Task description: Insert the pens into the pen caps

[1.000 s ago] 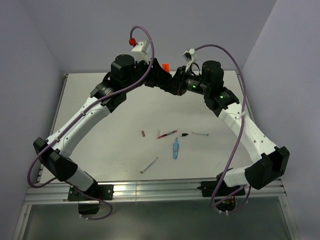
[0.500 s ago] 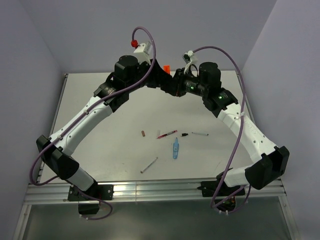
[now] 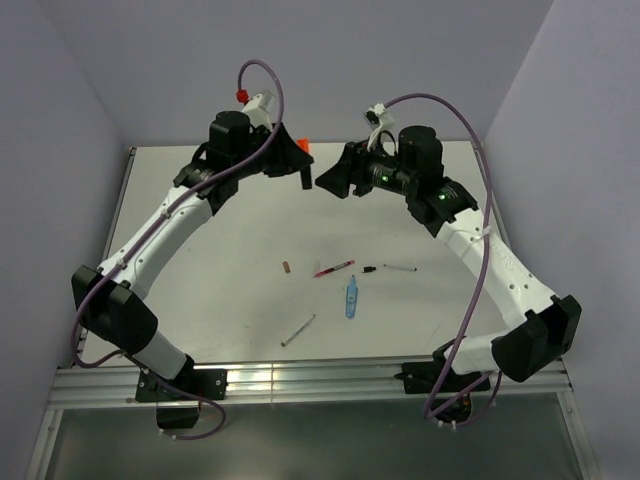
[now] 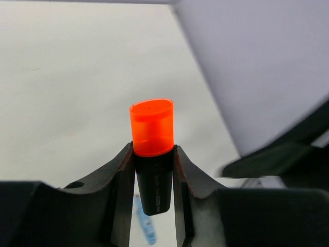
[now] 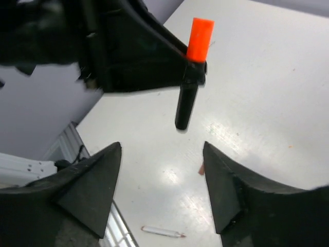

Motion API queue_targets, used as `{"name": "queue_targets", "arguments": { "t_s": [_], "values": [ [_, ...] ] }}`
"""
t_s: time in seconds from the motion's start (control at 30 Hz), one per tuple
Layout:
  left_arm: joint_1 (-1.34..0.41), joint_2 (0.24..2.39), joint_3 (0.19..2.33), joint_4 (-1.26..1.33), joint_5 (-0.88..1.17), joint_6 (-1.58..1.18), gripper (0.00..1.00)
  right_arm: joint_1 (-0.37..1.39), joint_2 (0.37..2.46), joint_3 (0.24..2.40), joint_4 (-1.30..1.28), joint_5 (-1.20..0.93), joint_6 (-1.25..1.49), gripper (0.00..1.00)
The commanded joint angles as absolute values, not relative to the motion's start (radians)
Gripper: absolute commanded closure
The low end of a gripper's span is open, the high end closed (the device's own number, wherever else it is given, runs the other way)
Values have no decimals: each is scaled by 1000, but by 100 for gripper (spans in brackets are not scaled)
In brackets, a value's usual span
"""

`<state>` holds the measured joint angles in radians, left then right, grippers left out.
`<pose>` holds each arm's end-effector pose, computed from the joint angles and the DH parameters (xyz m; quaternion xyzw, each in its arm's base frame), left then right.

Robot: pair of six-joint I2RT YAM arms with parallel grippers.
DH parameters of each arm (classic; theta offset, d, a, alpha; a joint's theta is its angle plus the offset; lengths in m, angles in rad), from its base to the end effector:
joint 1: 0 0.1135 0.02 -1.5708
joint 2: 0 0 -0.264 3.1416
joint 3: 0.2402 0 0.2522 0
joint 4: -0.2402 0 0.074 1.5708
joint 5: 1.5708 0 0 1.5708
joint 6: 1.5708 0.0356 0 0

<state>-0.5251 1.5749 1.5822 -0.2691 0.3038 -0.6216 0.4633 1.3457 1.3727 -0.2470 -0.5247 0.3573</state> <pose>0.3147 -0.1946 0.4113 0.0542 0.7877 -0.4273 0.4404 0.2663 0.1530 0.4146 -0.2018 0.7441 0.4265 0.4730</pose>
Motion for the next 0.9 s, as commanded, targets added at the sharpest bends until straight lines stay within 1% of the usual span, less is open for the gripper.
{"name": "queue_targets", "arguments": {
  "t_s": [0.0,0.03,0.1,0.13,0.2,0.3,0.47,0.53,0.6,0.73,0.87],
  "values": [
    [-453,1551,1565,-348,272,-563,100,454,1284,1362,-212,-535,305,26],
    [-430,1554,1560,-373,268,-552,100,451,1267,1352,-227,-523,298,18],
    [-408,1563,1551,-415,269,-531,100,439,1247,1309,-238,-522,272,13],
    [-397,1566,1534,-425,244,-500,100,424,1236,1290,-244,-514,265,6],
    [-390,1600,1520,-460,226,-460,100,402,1201,1238,-253,-514,243,0],
    [-361,1673,1519,-491,207,-424,100,341,1177,1218,-320,-531,171,0],
    [-295,1778,1549,-567,108,-348,100,214,1187,1241,-513,-509,43,0],
    [-259,1833,1578,-632,91,-313,100,170,1180,1223,-540,-520,-17,0],
    [-223,1888,1592,-666,86,-287,100,140,1166,1191,-557,-479,-52,0],
    [-186,1962,1630,-722,98,-244,100,115,1152,1141,-557,-436,-72,0],
    [-184,1996,1615,-669,98,-265,98,104,1167,1134,-554,-419,-63,0]
  ]
}}
